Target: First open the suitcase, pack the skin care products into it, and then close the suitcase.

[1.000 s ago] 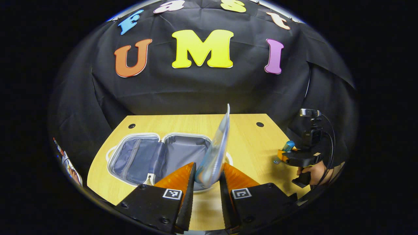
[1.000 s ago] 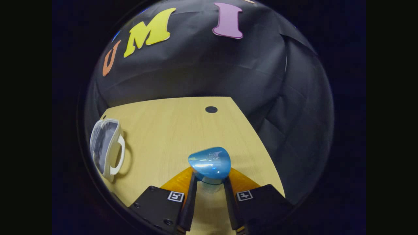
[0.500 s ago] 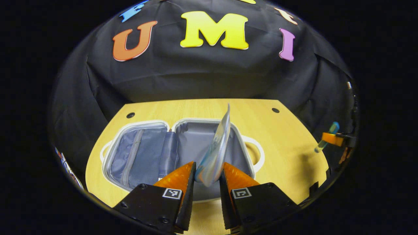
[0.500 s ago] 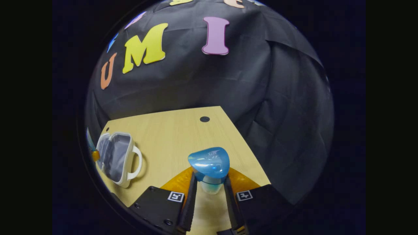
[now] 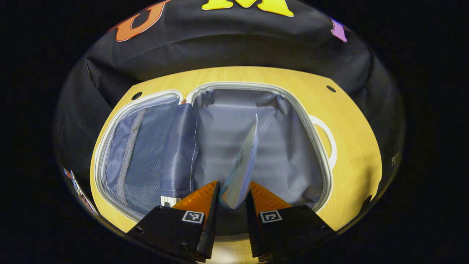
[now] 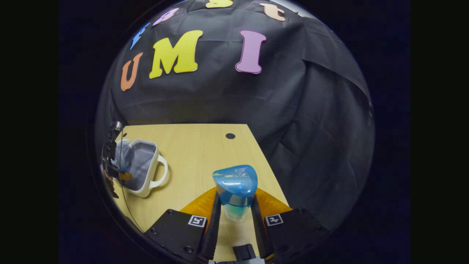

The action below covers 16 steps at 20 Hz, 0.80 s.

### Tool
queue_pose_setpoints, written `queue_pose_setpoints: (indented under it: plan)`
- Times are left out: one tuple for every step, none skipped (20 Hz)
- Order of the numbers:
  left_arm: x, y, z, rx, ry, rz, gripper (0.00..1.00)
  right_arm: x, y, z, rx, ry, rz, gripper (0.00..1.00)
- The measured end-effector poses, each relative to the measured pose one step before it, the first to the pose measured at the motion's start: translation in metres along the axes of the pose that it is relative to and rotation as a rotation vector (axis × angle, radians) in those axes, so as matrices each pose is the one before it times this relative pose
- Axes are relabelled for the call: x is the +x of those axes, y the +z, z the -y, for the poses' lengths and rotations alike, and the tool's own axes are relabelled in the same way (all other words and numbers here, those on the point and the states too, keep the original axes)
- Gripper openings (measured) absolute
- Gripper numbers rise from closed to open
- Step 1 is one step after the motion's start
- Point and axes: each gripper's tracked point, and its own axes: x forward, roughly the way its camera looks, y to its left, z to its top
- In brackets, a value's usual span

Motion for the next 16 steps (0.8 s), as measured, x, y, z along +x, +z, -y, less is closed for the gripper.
queue_pose_setpoints:
  plan:
    - [0.00291,-0.00341,0.00028,-0.00743,0.00418,-0.02314,0.42,-0.00315,0.00291,0.00292,0.00549,-0.00304,0.00512,0.41]
    - [0.0032,-0.00251,-0.00087,-0.01199,0.01001,-0.02575,0.41,-0.00172,0.00344,0.00191,0.00361,-0.00154,0.00478,0.41]
    - [0.00096,-0.00095,-0.00464,-0.00031,0.02693,-0.00774,0.41,0.00016,0.00146,0.00184,0.00083,-0.00253,0.00276,0.41]
    - [0.00432,0.00148,-0.00137,-0.00312,0.01022,0.00425,0.41,0.00136,0.00143,0.00089,0.00068,-0.00247,-0.00266,0.41]
    - [0.00247,-0.00454,0.00151,-0.01869,-0.00652,-0.02656,0.41,0.0003,-0.00084,0.00144,0.00914,-0.00102,-0.00972,0.41]
    - [0.00148,-0.00593,0.00201,-0.02498,-0.00685,-0.03817,0.41,-0.00007,0.00002,-0.00002,0.01622,0.00194,-0.00657,0.41]
    - [0.002,0.00209,-0.00176,-0.00815,0.00177,-0.00554,0.41,-0.00032,-0.00004,0.00083,0.0097,0.00117,-0.00126,0.41]
    - [0.00259,0.0035,0.00116,0.00717,-0.00325,-0.00147,0.41,0.00058,-0.00109,0.00156,-0.00159,-0.00256,-0.00102,0.39]
    - [0.00049,0.00045,-0.00068,0.01985,-0.00167,-0.01272,0.41,0.00006,-0.00249,0.0008,-0.00439,-0.00328,-0.00402,0.41]
    - [0.0012,0.00246,-0.00148,0.01092,0.00055,-0.00487,0.41,0.00081,-0.00223,0.00075,0.00345,-0.00032,-0.00796,0.41]
    - [0.00039,-0.00076,0.00109,-0.00965,0.00003,-0.0163,0.41,-0.00026,-0.00229,-0.00041,0.0085,0.00112,-0.00924,0.41]
    - [0.00136,0.00299,0.00014,-0.00835,-0.00079,0.0042,0.41,0.00128,-0.00195,0.00007,0.00524,0.0003,-0.00813,0.41]
    - [-0.00024,0.00023,-0.00048,-0.00181,-0.00116,0.00071,0.41,0.00013,-0.0024,0.00022,-0.00053,-0.00048,-0.00244,0.41]
    - [0.0009,-0.00025,-0.00018,-0.00196,0.00484,-0.00154,0.41,0.0001,-0.00087,-0.00096,-0.00623,0.00118,-0.00253,0.41]
    - [-0.00032,0.00028,0.00026,0.00227,0.00399,0.00298,0.41,0.00052,-0.00152,-0.00178,-0.00321,0.0023,-0.00094,0.41]
    - [0.00025,-0.00025,0.00069,0.00127,0.00292,-0.00015,0.41,-0.00004,0.00125,-0.00276,-0.00016,0.00341,0.00149,0.41]
